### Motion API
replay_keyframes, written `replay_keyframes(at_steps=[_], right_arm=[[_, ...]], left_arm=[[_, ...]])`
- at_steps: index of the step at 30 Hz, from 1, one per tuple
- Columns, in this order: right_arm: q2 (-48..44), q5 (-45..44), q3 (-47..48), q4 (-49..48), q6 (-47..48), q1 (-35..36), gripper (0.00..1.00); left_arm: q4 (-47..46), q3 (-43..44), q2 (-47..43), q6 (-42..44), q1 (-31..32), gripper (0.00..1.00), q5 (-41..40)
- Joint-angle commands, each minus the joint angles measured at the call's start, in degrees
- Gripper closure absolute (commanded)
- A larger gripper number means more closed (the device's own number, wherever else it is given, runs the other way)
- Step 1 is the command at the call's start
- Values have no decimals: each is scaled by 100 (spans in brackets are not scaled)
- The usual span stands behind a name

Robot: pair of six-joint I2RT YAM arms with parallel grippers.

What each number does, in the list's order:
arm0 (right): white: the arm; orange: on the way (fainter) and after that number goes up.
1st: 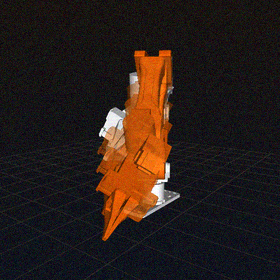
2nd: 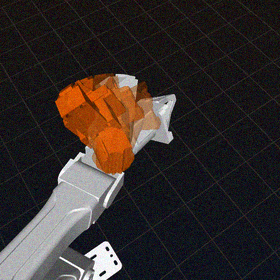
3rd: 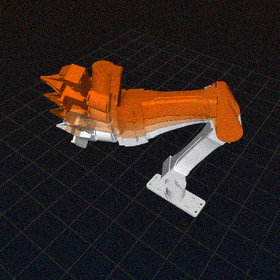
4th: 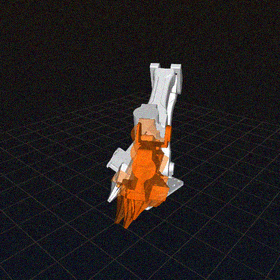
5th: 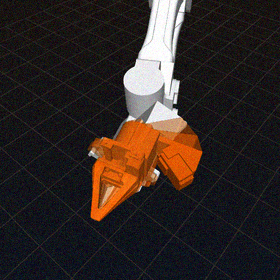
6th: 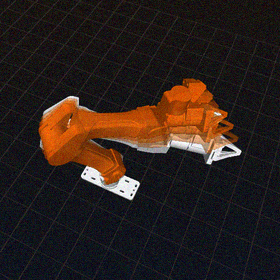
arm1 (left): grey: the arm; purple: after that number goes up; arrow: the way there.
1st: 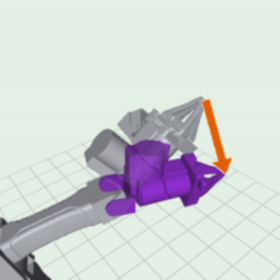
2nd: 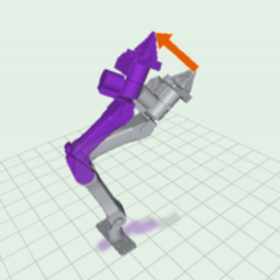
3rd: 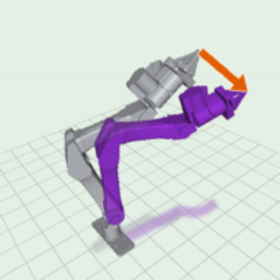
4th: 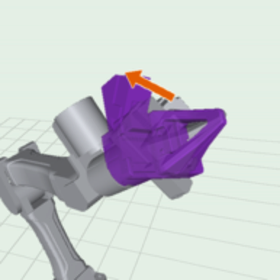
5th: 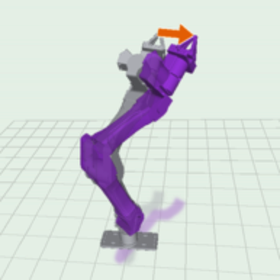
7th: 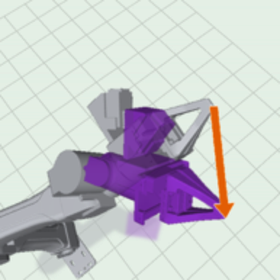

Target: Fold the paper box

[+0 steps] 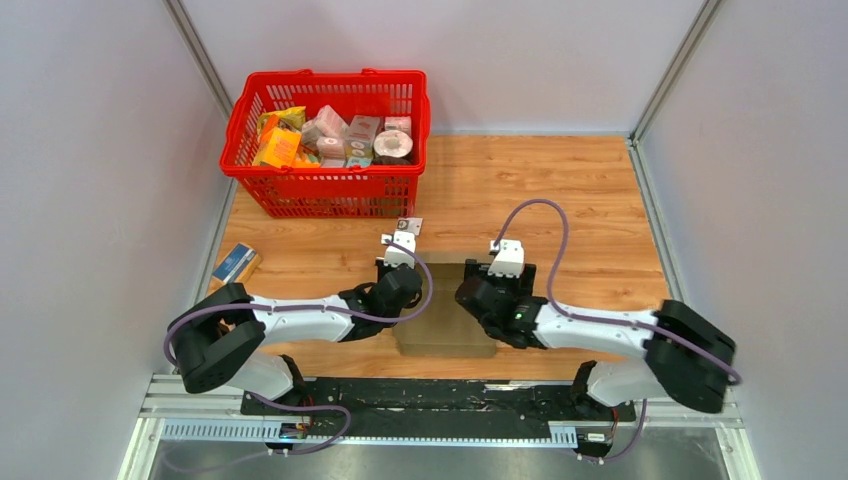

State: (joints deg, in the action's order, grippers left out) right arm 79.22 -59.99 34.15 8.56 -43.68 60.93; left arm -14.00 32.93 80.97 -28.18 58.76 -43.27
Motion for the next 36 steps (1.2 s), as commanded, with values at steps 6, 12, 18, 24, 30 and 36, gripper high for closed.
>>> replay_keyframes(at_steps=[6, 12, 18, 24, 30, 36], right_arm=[[-1768, 4412, -14, 2237, -245, -265, 0], [-2463, 5047, -514, 2863, -1467, -301, 8], [-2745, 5453, -1085, 2186, -1871, -309, 28], [-2491, 5534, -1350, 1614, -1837, -292, 45], [-2271, 5147, -1130, 1842, -1661, -309, 75], [-2489, 5399, -937, 2045, -1705, -344, 96]], left_arm=[[-191, 100, -152, 15, 30, 93, 160], [-147, -49, -502, -12, 30, 55, 318], [1184, -129, -1512, -327, 30, 30, 994], [2848, -418, -3182, -601, -207, 32, 2255], [2465, -410, -3405, 146, -50, 42, 4883], [3199, 1126, -1535, 1884, 1802, 36, 3700]])
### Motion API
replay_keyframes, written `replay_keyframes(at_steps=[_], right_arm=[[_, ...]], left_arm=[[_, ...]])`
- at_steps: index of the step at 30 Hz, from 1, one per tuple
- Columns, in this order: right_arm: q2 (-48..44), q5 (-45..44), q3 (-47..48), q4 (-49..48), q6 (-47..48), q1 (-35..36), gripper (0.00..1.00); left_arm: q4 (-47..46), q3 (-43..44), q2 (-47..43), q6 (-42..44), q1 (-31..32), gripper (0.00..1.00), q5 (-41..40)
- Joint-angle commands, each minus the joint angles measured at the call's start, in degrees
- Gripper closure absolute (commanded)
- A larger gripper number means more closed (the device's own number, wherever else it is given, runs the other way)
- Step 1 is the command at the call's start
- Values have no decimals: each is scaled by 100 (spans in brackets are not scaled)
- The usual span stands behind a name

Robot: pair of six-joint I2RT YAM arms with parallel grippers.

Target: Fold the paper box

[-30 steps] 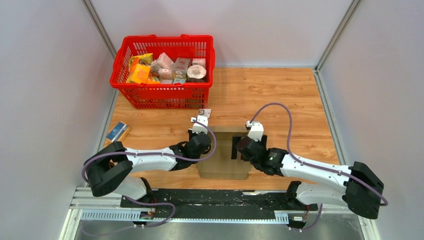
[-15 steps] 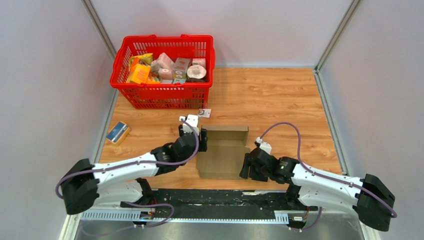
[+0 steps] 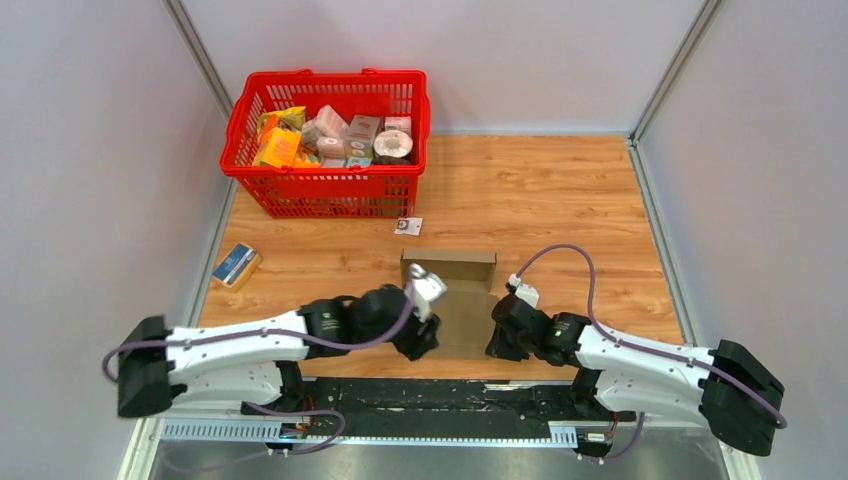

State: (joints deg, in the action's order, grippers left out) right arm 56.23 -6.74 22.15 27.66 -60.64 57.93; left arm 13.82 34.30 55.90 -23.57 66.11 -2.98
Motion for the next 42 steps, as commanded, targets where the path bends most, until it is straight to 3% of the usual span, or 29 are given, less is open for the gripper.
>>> replay_keyframes(at_steps=[1, 8, 13, 15, 19, 24, 25, 26, 27, 28, 29, 30, 31, 33, 38, 42], right_arm=[[-261, 172, 281, 160, 8, -150, 98], [-1104, 1297, 255, 468, 325, -862, 100], [-1614, 1738, 237, 600, 299, -1056, 100], [-1729, 1834, 254, 671, 290, -1056, 100], [-1887, 1940, 246, 706, 272, -1065, 100], [-2072, 1975, 263, 723, 316, -1065, 99], [-2089, 1984, 272, 715, 360, -1065, 95], [-2150, 1975, 316, 793, 421, -1065, 86], [-2203, 1731, 499, 950, 613, -1065, 54], [-2256, 1477, 692, 1187, 737, -1065, 41], [-2370, 1152, 885, 1789, 886, -1065, 32], [-2440, 166, 1383, 2170, 1070, -1065, 21], [-2519, -340, 1623, 2878, 1107, -1065, 15], [-2879, -1516, 2185, 3340, 1107, -1073, 0], [-4196, -1838, 2047, 2736, 871, -1091, 0], [-4340, -1823, 2109, 2350, 1308, -1091, 0]], left_arm=[[506, 1347, 1289, 1687, 1515, 36, -535], [1508, 2616, 3697, 3006, 2195, 31, -1512], [1650, 2924, 4245, 3157, 2301, 33, -2275], [1693, 2985, 4385, 3122, 2328, 39, -3002], [1852, 3196, 4640, 2964, 2363, 76, -4200], [1773, 3162, 4483, 3016, 2495, 94, -4808], [1738, 3109, 4421, 3051, 2504, 100, -4730], [1790, 3117, 4273, 3025, 2504, 100, -4590], [1843, 3117, 4202, 2999, 2512, 100, -4327], [1921, 3152, 4123, 2834, 2504, 100, -4203], [2044, 3153, 3913, 2736, 2504, 100, -4071], [2097, 3144, 3789, 2639, 2512, 100, -3765], [2159, 3152, 3666, 2395, 2512, 100, -3640], [2378, 3179, 3262, 1990, 2469, 100, -3386], [2748, 3381, 2269, 102, 1697, 100, -1937], [2652, 3311, 1680, -1165, 565, 100, -530]])
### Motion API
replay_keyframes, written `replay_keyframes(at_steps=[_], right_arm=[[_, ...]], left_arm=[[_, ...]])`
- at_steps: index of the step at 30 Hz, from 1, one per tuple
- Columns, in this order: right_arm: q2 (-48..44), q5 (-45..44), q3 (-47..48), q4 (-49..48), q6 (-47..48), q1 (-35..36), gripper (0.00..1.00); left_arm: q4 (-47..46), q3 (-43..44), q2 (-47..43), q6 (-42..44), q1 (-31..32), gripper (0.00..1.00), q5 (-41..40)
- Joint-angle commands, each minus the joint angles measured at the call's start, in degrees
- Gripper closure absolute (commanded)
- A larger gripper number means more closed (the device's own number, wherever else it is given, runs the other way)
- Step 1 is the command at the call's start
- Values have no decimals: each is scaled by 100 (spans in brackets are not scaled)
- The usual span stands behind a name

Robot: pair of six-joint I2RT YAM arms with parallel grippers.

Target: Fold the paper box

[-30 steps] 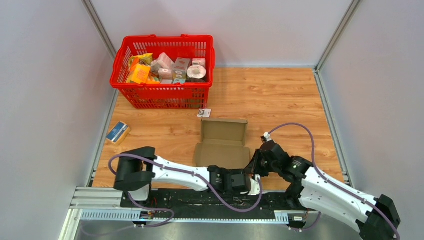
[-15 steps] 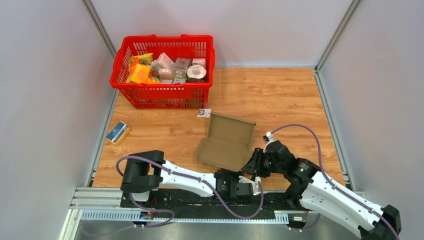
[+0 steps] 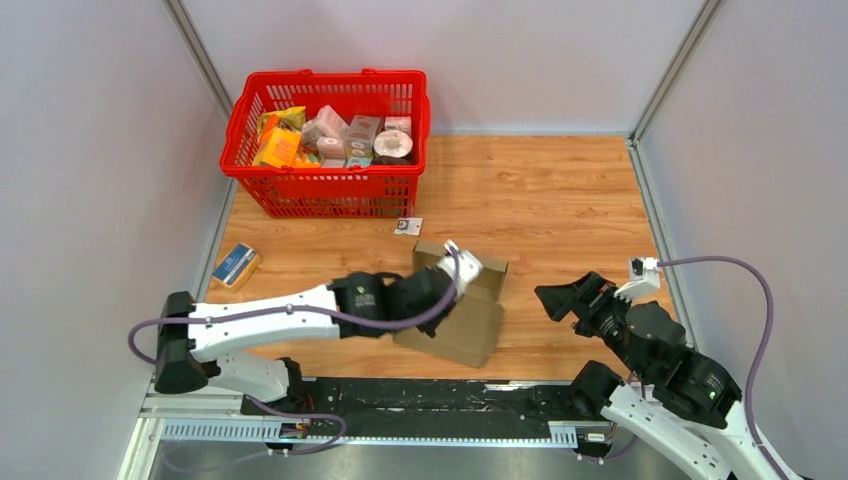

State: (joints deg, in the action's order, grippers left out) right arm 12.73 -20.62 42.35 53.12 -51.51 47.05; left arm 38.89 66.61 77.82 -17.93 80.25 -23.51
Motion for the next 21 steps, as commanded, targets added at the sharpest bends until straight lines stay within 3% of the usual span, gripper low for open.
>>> replay_keyframes(at_steps=[1, 3, 6, 9, 11, 12, 15, 18, 21], right_arm=[[88, -260, 98, -449, 561, 6, 0], [553, 408, 194, -627, 1080, -3, 0], [1143, 481, 528, -330, 1222, -3, 0], [1328, 540, 416, -293, 1125, -3, 0], [1503, 961, 283, -408, 1134, -3, 0], [1574, 1111, 109, -452, 1143, -3, 0], [1986, 1779, -103, -680, 1361, 6, 0], [2601, 2316, -113, -777, 1537, 41, 0], [3304, 2265, 19, -778, 1670, 295, 0]], left_arm=[[6, -24, -792, -2096, -1044, 100, 1759], [-670, -209, -1092, -2467, -1344, 100, 2323], [-1428, -351, -1480, -2628, -1652, 100, 2623], [-737, 420, -1297, -1682, -1653, 100, 2439], [-313, 528, -1155, -1328, -1653, 94, 2499], [-373, 294, -1190, -1118, -1653, 84, 2578], [-856, -679, -1585, -1430, -1653, 65, 2439], [-1313, -1690, -2059, -2140, -1661, 58, 2368], [-1508, -2552, -2612, -3027, -1679, 55, 1895]])
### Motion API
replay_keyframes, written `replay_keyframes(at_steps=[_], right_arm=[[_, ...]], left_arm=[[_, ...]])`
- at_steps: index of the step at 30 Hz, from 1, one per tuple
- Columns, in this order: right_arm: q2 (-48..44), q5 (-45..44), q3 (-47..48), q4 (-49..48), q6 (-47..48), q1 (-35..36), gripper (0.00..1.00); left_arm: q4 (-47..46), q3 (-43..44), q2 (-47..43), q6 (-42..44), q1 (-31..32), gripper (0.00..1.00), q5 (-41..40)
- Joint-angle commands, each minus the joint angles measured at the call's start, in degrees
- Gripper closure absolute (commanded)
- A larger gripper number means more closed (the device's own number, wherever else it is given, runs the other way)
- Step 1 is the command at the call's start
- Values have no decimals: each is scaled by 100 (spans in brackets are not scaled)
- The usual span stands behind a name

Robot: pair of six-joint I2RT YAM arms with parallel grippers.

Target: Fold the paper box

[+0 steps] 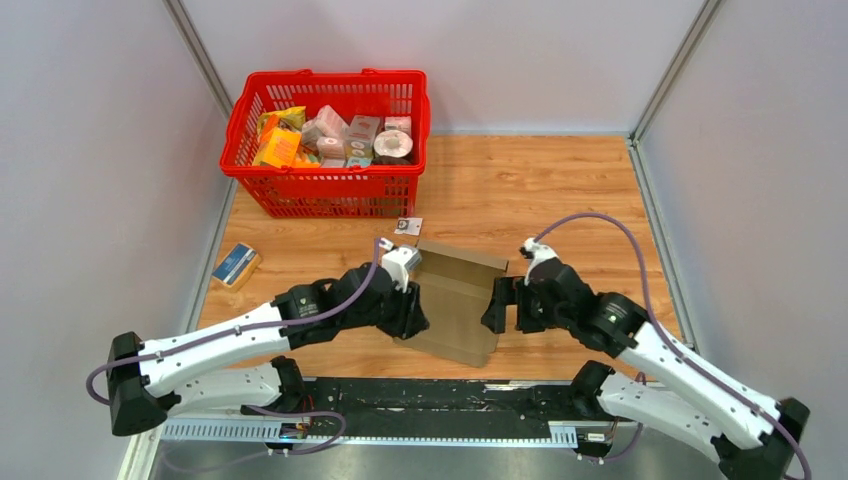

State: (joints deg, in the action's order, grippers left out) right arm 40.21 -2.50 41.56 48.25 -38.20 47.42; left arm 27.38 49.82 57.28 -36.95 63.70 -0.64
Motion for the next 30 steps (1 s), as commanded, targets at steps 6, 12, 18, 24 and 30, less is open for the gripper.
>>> replay_keyframes(at_steps=[6, 12, 18, 24, 30], right_arm=[[832, 539, -840, -1184, -1293, 312, 38], [752, 1419, -1852, -2258, -1884, 408, 43], [901, 1489, -2353, -3074, -2331, 602, 44], [709, 1042, -2934, -3823, -3246, 602, 74], [50, 716, -3206, -3752, -3791, 611, 95]], left_arm=[[-821, -2027, -1174, -1982, -340, 52, -331], [-1234, -2520, -1175, -2805, -402, 39, -480], [-3297, -3897, -885, -4509, -622, 34, -296], [-3829, -4140, -691, -5374, -631, 32, -568], [-3045, -3822, -367, -5972, -640, 32, -305]])
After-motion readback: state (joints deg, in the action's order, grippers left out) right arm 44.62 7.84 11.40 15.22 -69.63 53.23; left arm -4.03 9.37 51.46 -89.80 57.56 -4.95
